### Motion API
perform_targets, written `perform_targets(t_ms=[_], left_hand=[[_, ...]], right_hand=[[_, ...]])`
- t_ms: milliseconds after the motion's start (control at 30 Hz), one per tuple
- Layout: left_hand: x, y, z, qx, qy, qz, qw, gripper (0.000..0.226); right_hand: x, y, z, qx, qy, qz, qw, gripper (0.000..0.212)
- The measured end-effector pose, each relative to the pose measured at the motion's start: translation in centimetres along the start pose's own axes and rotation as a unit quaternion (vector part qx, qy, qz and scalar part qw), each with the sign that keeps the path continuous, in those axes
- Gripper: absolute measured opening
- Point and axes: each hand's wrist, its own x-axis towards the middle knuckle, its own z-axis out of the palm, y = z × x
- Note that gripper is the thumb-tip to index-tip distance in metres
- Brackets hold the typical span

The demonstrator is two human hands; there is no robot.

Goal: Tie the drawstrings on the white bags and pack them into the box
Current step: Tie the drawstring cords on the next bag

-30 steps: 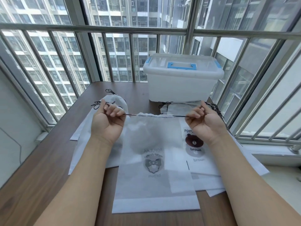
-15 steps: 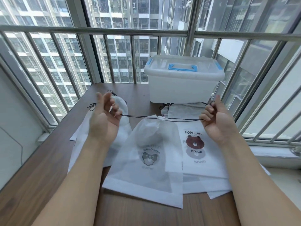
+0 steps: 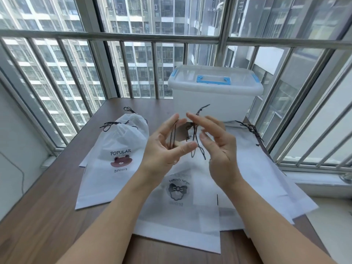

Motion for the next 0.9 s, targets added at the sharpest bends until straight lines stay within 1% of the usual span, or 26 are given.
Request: perform_targets(t_ms=[33, 67, 100, 133, 167, 233, 267, 333, 400, 500, 567, 600, 667, 700, 800, 833, 867, 900], left_hand=[[-0.1, 0.2, 0.1, 0.004, -0.017, -0.010, 1.000, 0.079], [-0.3, 0.3, 0.2, 0.023, -0.042, -0.017, 0.999, 0.065], [-0.4, 0.3, 0.4, 0.049, -0.065, -0.023, 0.996, 0.047], [-0.5, 0.1, 0.5, 0.074, -0.074, -0.031, 0.994, 0.027], [-0.5, -0.1, 0.5, 0.086, -0.070, -0.046, 0.993, 0.014], [-0.5, -0.4, 0.5, 0.088, -0.043, -0.083, 0.992, 0.022], [-0.3, -0.5, 0.5, 0.062, -0.035, -0.099, 0.993, 0.023], [0.1, -0.4, 0.3, -0.024, -0.030, -0.115, 0.993, 0.024], [0.5, -0.5, 0.1, -0.069, -0.022, -0.128, 0.989, 0.028], [0.5, -0.7, 0.1, -0.078, -0.018, -0.131, 0.988, 0.031], [0.5, -0.8, 0.1, -0.061, -0.016, -0.127, 0.990, 0.033], [0.5, -0.8, 0.0, -0.050, -0.014, -0.125, 0.991, 0.033], [0.4, -0.8, 0.1, -0.027, -0.019, -0.118, 0.992, 0.035], [0.3, -0.8, 0.2, -0.018, -0.021, -0.111, 0.993, 0.035], [0.1, -1.0, 0.7, 0.028, -0.001, -0.074, 0.997, 0.033], [0.1, -1.1, 0.8, 0.059, 0.010, -0.051, 0.997, 0.034], [0.1, -1.3, 0.8, 0.094, 0.020, -0.026, 0.995, 0.034], [0.1, -1.4, 0.7, 0.123, 0.029, -0.004, 0.992, 0.035]], right_hand=[[0.1, 0.1, -0.3, -0.010, -0.003, -0.013, 1.000, 0.042], [0.1, 0.3, -0.3, -0.006, -0.023, -0.015, 1.000, 0.041], [0.1, 0.3, -0.2, 0.001, -0.059, -0.003, 0.998, 0.041], [0.0, 0.5, 0.0, 0.006, -0.101, 0.020, 0.995, 0.039], [0.1, 0.6, 0.1, 0.018, -0.136, 0.049, 0.989, 0.038], [0.4, 0.9, 0.0, 0.051, -0.163, 0.107, 0.979, 0.035], [0.7, 1.0, -0.2, 0.061, -0.158, 0.137, 0.976, 0.033], [1.2, 1.3, -0.7, 0.081, -0.133, 0.184, 0.971, 0.034], [1.5, 1.6, -1.3, 0.103, -0.117, 0.205, 0.966, 0.035], [1.6, 1.8, -2.0, 0.102, -0.135, 0.195, 0.966, 0.025], [1.7, 2.0, -2.2, 0.063, -0.132, 0.193, 0.970, 0.020], [1.7, 2.2, -2.2, 0.006, -0.123, 0.185, 0.975, 0.019], [1.7, 2.7, -2.3, -0.135, -0.106, 0.141, 0.975, 0.015], [1.6, 2.7, -2.2, -0.183, -0.098, 0.118, 0.971, 0.013], [1.8, 2.2, -2.2, -0.253, -0.057, 0.044, 0.965, 0.014], [1.9, 1.8, -2.1, -0.253, -0.029, 0.044, 0.966, 0.017], [2.1, 1.5, -2.2, -0.209, 0.006, 0.081, 0.975, 0.021], [2.3, 1.1, -2.3, -0.103, 0.043, 0.152, 0.982, 0.024]])
